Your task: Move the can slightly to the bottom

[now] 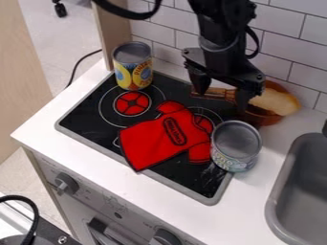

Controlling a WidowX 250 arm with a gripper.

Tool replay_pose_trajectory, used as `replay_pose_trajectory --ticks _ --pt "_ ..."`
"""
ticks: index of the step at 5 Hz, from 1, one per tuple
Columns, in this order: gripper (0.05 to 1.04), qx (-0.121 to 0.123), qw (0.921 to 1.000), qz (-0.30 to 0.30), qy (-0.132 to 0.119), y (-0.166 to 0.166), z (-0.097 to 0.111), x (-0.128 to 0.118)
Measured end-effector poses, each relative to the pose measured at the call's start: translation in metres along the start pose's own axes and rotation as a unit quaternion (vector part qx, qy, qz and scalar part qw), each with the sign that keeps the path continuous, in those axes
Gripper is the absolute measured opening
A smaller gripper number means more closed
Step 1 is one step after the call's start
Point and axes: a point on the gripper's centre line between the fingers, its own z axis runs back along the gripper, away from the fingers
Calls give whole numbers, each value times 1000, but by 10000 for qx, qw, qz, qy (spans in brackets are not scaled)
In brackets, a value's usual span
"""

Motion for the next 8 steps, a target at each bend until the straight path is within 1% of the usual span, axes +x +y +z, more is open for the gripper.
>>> replay_pose_trajectory --ticks 1,2,3,4,5,6,7,8 --pt "998 -124 9995 128 -276 -8 -13 8" --pt "998 -65 9992 183 -359 -17 -26 10" --pt "998 -94 9992 138 -370 -24 -35 13" --pt "998 -127 9989 110 -431 -28 -41 13" --pt "998 -83 9983 36 -573 -31 -44 12" --pt "998 -60 9985 -18 -544 -33 -47 5" --pt "998 13 9989 -42 -465 -34 -50 -9" --pt "998 6 9991 -83 -410 -35 -54 -20"
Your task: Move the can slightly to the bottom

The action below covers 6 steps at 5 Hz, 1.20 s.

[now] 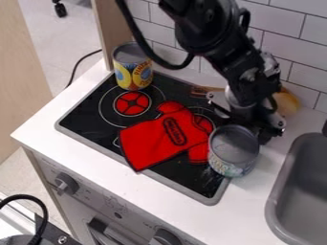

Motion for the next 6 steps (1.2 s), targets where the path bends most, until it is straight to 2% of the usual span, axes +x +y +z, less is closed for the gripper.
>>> replay_pose_trajectory --ticks 1,3,6 --pt "998 -51 9999 68 123 0 0 -11" --pt "998 -123 9995 244 128 2 17 -19" --pt "998 -60 9997 191 165 3 20 -36"
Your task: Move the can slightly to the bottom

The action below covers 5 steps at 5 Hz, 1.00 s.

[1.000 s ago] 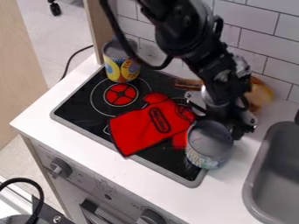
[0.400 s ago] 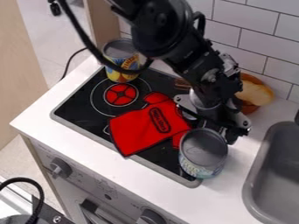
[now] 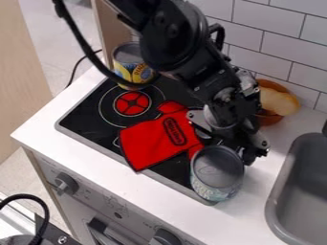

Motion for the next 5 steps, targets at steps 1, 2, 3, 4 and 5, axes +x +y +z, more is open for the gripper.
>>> replay_pose_trajectory --ticks 1,2,3,4,5 --pt "998 -6 10000 21 -9 0 3 -7" --pt "998 -107 9999 10 -43 0 13 -12" --pt "998 -96 9999 -46 -27 -1 13 -14" --pt "998 -112 9999 51 -12 -2 13 -14" --pt "998 -105 9998 127 92 -1 14 -17"
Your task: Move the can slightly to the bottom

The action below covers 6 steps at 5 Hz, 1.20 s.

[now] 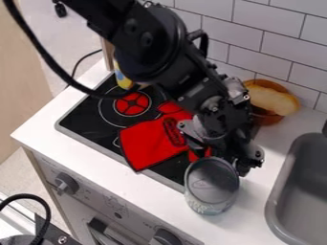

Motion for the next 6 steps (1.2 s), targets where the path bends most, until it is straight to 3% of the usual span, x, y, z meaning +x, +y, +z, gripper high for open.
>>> replay_pose_trajectory --ticks 1,2,3,4,5,6 --pt "998 31 9999 104 5 2 6 6" --pt "998 150 9995 229 -176 6 10 23" --pt "998 472 9969 439 -443 17 14 42" --pt "998 871 9953 420 -7 35 18 46" --pt "998 1005 9918 541 573 67 23 41" --pt "998 844 9889 816 915 98 27 35"
